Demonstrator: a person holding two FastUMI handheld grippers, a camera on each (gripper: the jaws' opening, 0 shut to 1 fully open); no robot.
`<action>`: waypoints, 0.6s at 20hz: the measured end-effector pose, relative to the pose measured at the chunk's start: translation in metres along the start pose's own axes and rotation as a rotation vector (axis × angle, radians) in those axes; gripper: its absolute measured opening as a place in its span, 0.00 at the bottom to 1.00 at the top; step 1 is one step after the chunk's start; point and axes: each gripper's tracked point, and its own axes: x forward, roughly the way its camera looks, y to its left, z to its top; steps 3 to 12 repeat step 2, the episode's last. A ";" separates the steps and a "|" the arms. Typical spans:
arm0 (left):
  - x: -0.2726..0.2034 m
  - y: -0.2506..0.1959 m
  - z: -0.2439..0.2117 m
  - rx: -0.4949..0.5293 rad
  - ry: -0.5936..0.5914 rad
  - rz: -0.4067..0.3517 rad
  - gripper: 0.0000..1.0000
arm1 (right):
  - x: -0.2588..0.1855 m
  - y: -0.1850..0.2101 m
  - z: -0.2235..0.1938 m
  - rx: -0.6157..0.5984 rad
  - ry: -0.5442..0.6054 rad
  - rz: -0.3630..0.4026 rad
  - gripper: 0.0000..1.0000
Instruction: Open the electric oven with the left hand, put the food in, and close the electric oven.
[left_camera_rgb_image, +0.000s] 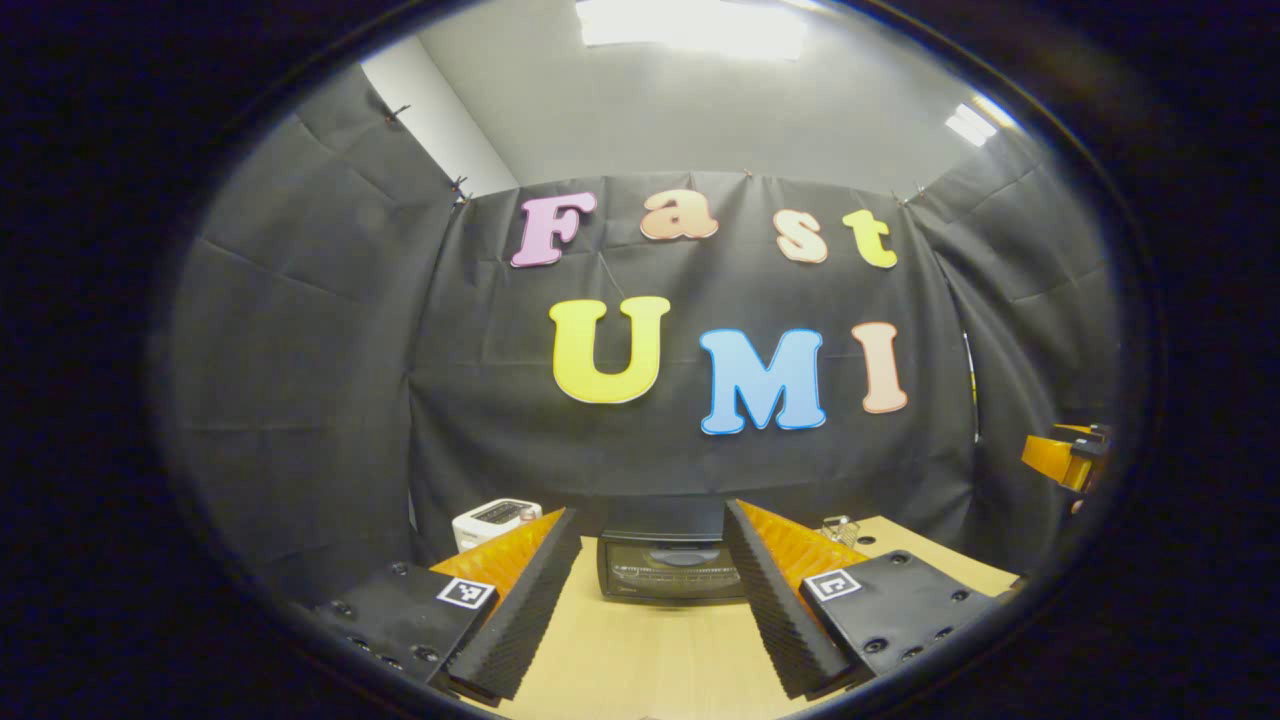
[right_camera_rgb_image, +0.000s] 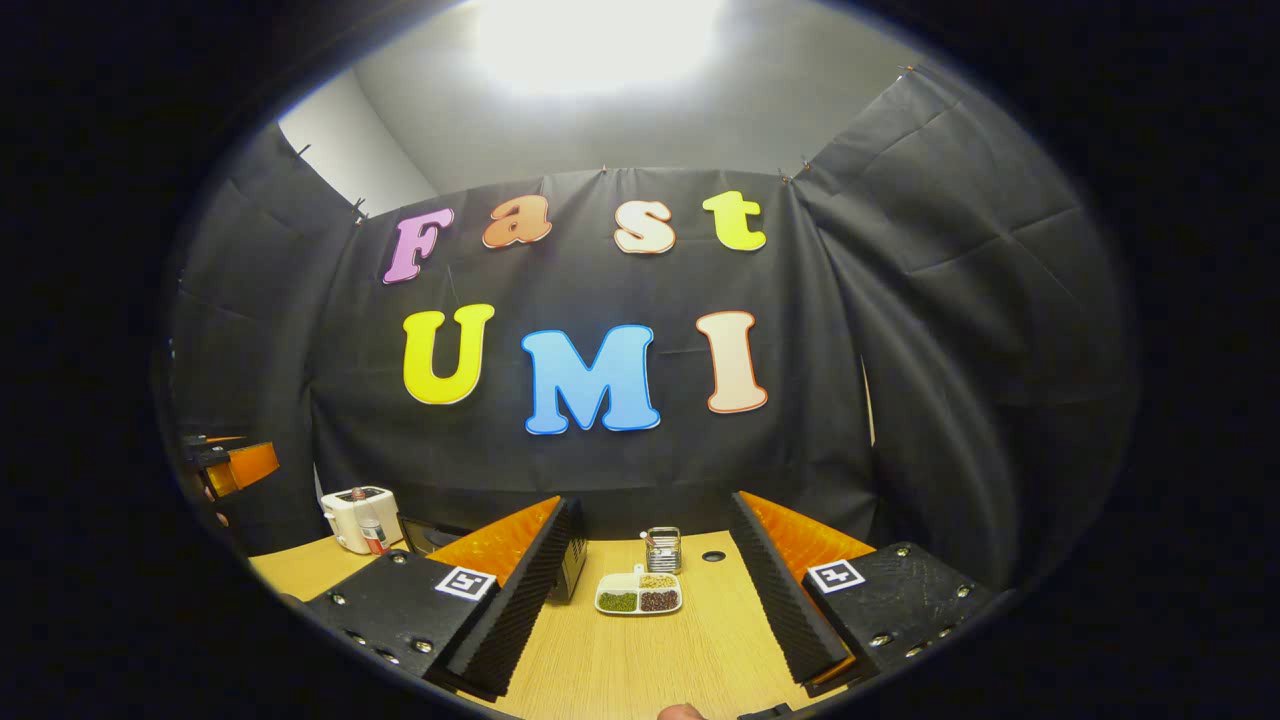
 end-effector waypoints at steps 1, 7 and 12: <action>-0.007 0.004 0.004 0.003 -0.008 -0.008 1.00 | -0.008 0.006 0.002 0.002 -0.005 0.001 0.98; -0.014 0.009 0.009 0.009 -0.023 -0.010 1.00 | -0.015 0.011 0.007 0.000 -0.013 0.000 0.98; -0.014 0.009 0.009 0.009 -0.023 -0.010 1.00 | -0.015 0.011 0.007 0.000 -0.013 0.000 0.98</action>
